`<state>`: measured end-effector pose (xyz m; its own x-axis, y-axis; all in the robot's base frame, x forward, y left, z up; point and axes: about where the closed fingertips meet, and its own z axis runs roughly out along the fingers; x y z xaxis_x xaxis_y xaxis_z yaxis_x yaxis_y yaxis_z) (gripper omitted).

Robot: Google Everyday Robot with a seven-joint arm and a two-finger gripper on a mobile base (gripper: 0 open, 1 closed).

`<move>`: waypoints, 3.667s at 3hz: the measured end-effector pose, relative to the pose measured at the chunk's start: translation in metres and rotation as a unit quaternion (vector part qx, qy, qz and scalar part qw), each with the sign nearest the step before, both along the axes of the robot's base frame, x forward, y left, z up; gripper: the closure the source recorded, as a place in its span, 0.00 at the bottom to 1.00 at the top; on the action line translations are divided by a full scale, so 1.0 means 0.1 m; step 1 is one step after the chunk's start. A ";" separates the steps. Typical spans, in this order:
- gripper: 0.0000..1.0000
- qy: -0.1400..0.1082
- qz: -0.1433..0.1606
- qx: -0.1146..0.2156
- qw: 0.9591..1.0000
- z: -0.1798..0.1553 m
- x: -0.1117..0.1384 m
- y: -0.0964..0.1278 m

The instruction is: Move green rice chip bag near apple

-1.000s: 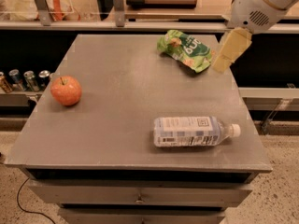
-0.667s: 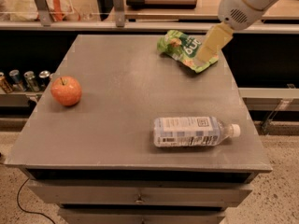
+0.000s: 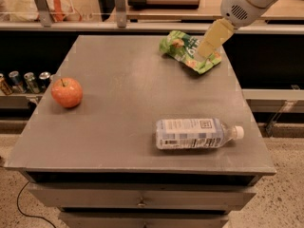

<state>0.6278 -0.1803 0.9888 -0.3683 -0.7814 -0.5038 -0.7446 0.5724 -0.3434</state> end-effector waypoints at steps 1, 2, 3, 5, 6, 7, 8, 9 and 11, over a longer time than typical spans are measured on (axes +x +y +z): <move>0.00 -0.003 -0.017 0.002 1.000 -0.02 0.08 0.02; 0.00 -0.009 -0.047 0.015 0.999 -0.07 0.33 0.06; 0.00 -0.007 -0.060 0.029 0.998 -0.19 0.68 0.18; 0.00 -0.014 -0.131 0.061 0.989 -0.64 1.28 0.32; 0.00 -0.004 -0.164 0.077 0.983 -0.90 1.50 0.36; 0.16 0.004 -0.177 0.089 0.980 -1.09 1.64 0.40; 0.38 0.008 -0.193 0.105 0.976 -1.21 1.71 0.37; 0.62 0.003 -0.198 0.123 0.973 -1.23 1.75 0.38; 1.00 -0.045 -0.133 0.153 0.978 -0.62 1.73 0.51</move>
Offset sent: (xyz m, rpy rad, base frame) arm 0.0673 0.0093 -0.0120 0.0743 -0.0336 -0.1880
